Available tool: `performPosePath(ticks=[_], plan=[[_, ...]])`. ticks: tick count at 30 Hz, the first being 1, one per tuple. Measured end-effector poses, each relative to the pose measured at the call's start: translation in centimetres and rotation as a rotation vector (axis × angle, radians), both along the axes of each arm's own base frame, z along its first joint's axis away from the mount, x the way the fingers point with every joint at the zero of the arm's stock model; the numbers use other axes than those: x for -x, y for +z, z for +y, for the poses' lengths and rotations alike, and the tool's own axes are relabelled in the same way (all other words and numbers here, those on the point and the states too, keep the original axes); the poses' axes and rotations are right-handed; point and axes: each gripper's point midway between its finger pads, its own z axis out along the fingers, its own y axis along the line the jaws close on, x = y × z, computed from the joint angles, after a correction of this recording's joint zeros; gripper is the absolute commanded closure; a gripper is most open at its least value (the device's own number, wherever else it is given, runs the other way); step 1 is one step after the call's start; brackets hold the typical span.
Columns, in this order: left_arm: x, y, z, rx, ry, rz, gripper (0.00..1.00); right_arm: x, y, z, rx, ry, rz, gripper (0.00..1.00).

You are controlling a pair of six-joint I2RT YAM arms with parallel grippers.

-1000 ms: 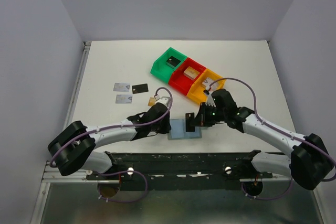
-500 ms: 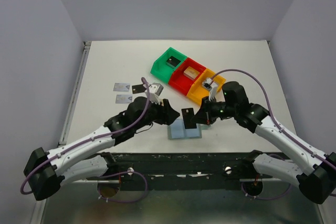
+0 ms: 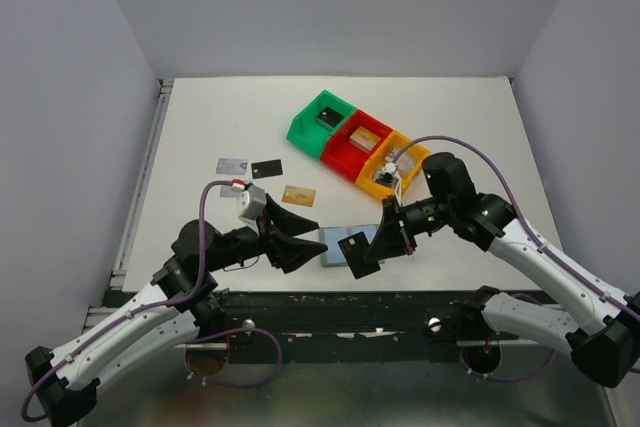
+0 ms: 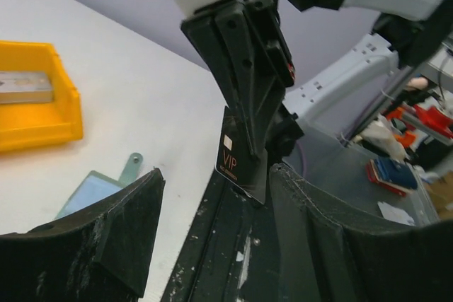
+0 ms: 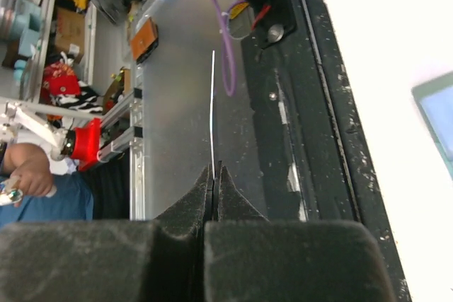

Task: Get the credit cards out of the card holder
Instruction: Place the credit card at the center of the board.

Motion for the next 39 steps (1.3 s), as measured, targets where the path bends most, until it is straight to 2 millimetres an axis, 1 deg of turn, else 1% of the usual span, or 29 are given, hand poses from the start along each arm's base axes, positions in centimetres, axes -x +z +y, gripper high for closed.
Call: performPosePath(ticks=[3,5,9,11,16,21,25,29,30,31,32,33,34,36,39], plan=[[1.2,-0.1,-0.8,-0.016,-0.094,-0.007,0.29,0.6,1.0,0.3,-0.016,0.047,-0.012,1.00],[1.7,-0.7,-1.6,-0.046,-0.158,0.009,0.29,0.9,1.4,0.6,-0.019,0.072,-0.027,1.00],[2.3,-1.2,-2.7,-0.088,-0.244,0.037,0.30,1.7,1.6,1.0,-0.006,0.120,-0.031,1.00],[2.5,-1.4,-2.9,-0.097,-0.269,0.043,0.33,2.0,1.5,1.3,0.005,0.138,-0.031,1.00],[3.3,-1.3,-2.9,-0.098,-0.319,0.044,0.49,2.4,1.0,1.6,0.033,0.162,-0.027,1.00],[3.6,-1.9,-3.2,-0.113,-0.360,0.070,0.57,2.3,0.9,1.9,0.055,0.175,-0.034,1.00],[4.0,-1.8,-3.3,-0.108,-0.383,0.077,0.72,2.2,1.0,2.1,0.068,0.181,-0.048,1.00],[4.1,-2.1,-3.5,-0.112,-0.406,0.088,0.93,2.2,1.0,2.2,0.078,0.194,-0.059,1.00],[4.1,-2.2,-3.6,-0.114,-0.410,0.095,1.00,2.2,1.0,2.2,0.084,0.197,-0.057,0.97],[4.1,-2.3,-3.6,-0.117,-0.412,0.103,1.00,2.2,0.9,2.2,0.091,0.197,-0.056,0.87],[4.1,-2.4,-3.6,-0.118,-0.413,0.110,1.00,2.1,0.8,2.2,0.097,0.196,-0.055,0.69],[4.1,-2.4,-3.6,-0.118,-0.414,0.116,1.00,2.1,0.7,2.2,0.103,0.192,-0.054,0.56],[4.1,-2.4,-3.6,-0.118,-0.413,0.118,1.00,1.9,0.5,2.2,0.113,0.181,-0.059,0.46],[4.0,-2.4,-3.6,-0.115,-0.404,0.121,1.00,1.2,0.1,2.2,0.148,0.136,-0.062,0.36],[2.7,-2.6,-2.9,-0.101,-0.317,0.130,1.00,-0.3,-0.5,2.2,0.209,0.037,-0.076,0.27]])
